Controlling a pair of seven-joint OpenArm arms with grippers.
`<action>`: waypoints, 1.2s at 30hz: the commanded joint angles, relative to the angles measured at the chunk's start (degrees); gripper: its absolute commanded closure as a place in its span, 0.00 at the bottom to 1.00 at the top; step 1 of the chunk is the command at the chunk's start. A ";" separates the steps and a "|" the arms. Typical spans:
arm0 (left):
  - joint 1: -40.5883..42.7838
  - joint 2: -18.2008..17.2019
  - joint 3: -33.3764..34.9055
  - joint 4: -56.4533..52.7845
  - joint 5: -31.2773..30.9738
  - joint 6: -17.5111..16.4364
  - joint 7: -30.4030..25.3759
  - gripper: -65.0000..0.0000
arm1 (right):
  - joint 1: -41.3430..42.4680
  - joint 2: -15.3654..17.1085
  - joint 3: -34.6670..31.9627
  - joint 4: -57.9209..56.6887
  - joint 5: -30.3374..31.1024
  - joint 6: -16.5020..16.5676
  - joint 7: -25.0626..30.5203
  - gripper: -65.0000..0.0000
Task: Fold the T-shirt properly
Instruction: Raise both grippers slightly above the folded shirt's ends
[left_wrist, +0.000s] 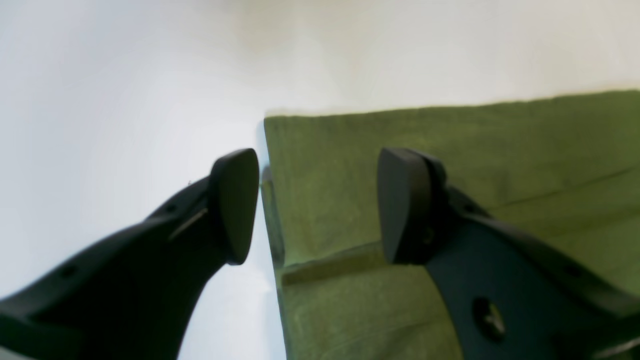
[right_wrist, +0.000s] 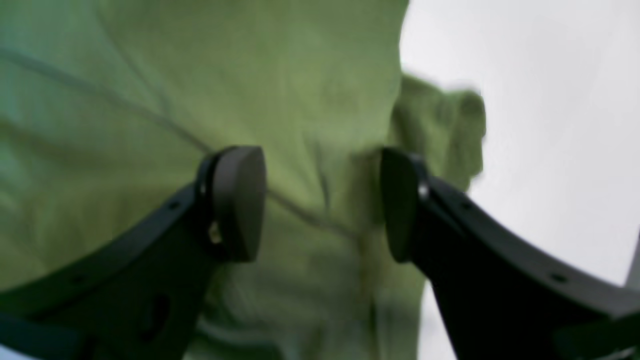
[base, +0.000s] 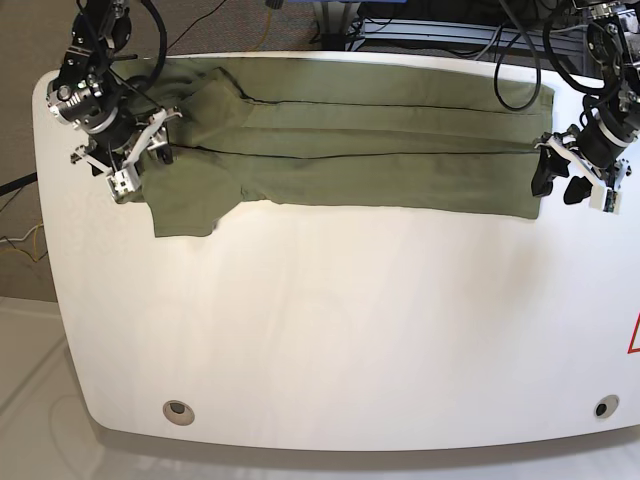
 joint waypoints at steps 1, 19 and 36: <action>-0.54 -0.78 -0.69 1.12 -0.74 -0.22 -1.16 0.45 | 1.15 0.04 0.24 0.67 0.56 -0.47 1.64 0.44; -1.29 -1.44 -0.66 -0.09 -0.32 0.00 -0.99 0.46 | 16.30 -1.60 -0.30 -18.56 1.07 -2.28 6.14 0.43; -0.92 -1.32 0.15 -0.06 -0.34 0.11 -0.94 0.45 | 20.88 0.13 0.91 -29.51 0.62 -1.37 6.81 0.43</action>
